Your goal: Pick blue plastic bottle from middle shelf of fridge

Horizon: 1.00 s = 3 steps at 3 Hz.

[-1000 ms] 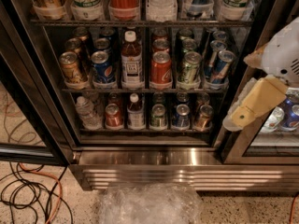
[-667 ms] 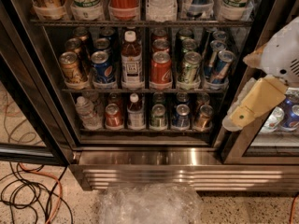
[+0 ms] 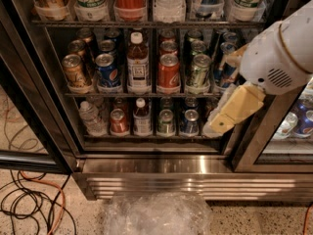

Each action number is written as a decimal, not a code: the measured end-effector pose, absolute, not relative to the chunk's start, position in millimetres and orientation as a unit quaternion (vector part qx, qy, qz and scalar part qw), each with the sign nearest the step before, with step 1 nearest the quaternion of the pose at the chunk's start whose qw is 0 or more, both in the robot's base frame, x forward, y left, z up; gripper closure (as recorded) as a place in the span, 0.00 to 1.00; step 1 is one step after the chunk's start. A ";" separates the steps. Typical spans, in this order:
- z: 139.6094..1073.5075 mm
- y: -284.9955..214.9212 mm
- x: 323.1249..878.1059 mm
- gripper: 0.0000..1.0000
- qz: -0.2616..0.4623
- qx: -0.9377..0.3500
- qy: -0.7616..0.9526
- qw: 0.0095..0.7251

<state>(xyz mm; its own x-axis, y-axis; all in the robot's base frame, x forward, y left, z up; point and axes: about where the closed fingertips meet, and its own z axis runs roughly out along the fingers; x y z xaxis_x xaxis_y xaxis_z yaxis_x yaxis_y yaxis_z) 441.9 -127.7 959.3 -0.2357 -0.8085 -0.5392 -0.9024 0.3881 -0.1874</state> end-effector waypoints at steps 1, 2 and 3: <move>963.7 -100.7 455.6 0.00 0.079 -0.559 0.761 0.320; 964.9 -100.6 456.6 0.00 0.078 -0.558 0.761 0.322; 963.2 -96.3 457.7 0.00 0.088 -0.552 0.762 0.325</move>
Offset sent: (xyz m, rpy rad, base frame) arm 0.0110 0.0224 0.0031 0.0227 -0.0529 0.0297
